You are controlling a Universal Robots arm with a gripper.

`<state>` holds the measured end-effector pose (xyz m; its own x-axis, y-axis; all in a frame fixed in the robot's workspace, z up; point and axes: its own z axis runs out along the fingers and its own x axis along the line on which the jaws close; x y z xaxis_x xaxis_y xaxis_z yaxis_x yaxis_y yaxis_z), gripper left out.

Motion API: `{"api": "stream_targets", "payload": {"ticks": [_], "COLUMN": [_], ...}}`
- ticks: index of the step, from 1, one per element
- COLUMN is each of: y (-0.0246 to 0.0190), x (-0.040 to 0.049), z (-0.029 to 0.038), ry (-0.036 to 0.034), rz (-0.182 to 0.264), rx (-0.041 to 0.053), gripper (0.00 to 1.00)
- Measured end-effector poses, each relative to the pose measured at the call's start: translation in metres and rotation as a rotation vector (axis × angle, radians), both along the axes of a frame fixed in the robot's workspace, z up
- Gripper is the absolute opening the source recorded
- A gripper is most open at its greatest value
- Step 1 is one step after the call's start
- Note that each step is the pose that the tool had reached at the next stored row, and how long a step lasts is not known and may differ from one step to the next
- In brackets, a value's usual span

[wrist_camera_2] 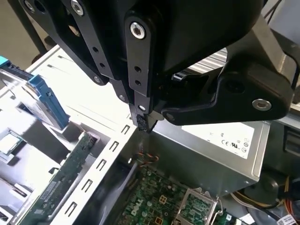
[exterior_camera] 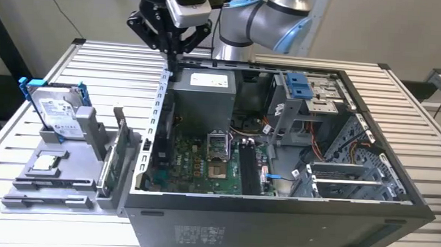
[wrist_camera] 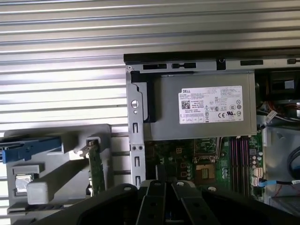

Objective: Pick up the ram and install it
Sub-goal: 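Reach for the ram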

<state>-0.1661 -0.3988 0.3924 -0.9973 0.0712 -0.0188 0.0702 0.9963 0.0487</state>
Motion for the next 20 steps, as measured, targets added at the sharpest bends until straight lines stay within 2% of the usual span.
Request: {"api": "stream_targets", "payload": {"ticks": [20], "y": [0.0], "x": [-0.0354], "z": [-0.0004], "ry": [0.0007], "rz": [0.0], "rx": [0.0], "gripper": [0.11]}}
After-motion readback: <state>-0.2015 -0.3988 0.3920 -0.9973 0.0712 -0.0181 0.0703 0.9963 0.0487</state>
